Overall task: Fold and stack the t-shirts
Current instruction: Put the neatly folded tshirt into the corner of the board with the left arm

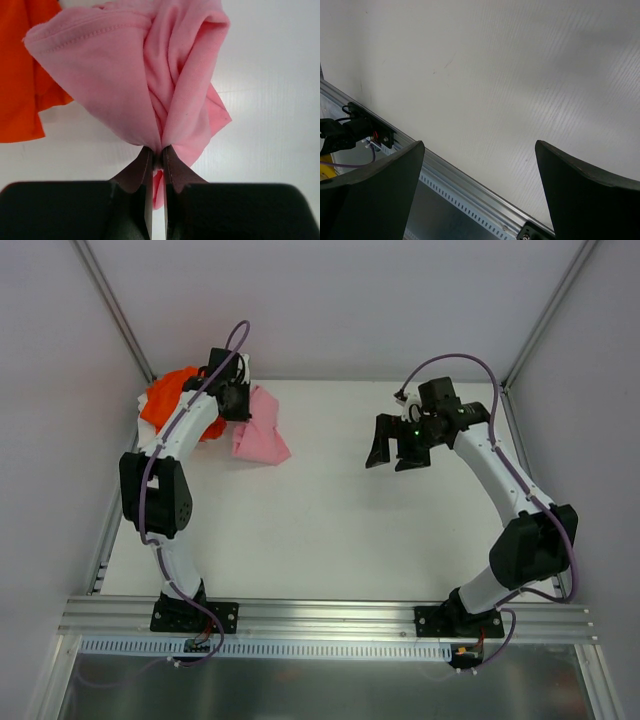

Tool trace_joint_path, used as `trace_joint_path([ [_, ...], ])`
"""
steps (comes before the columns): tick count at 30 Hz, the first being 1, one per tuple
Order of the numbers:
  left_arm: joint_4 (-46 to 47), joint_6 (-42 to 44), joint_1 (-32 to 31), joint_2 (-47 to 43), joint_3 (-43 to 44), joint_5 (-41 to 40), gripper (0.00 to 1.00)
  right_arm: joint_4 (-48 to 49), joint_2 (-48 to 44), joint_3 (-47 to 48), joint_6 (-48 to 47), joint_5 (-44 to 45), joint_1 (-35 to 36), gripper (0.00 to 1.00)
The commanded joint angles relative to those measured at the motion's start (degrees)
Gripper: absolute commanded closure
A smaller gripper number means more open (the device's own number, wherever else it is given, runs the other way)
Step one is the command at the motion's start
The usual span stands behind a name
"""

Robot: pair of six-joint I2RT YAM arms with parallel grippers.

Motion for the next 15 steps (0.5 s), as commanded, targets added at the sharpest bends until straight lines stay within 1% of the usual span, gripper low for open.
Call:
trace_joint_path([
  [1, -2.08, 2.22, 1.47, -2.09, 2.02, -2.71, 1.0, 0.94, -3.12, -0.53, 0.07, -0.94, -0.55, 0.01],
  [8, -1.99, 3.54, 3.84, -2.27, 2.81, -4.03, 1.0, 0.94, -3.9, -1.32, 0.07, -1.11, -0.73, 0.01],
  [15, -2.25, 4.42, 6.04, -0.78, 4.66, -2.18, 1.0, 0.5, -4.08, -1.58, -0.11, -0.94, -0.73, 0.0],
])
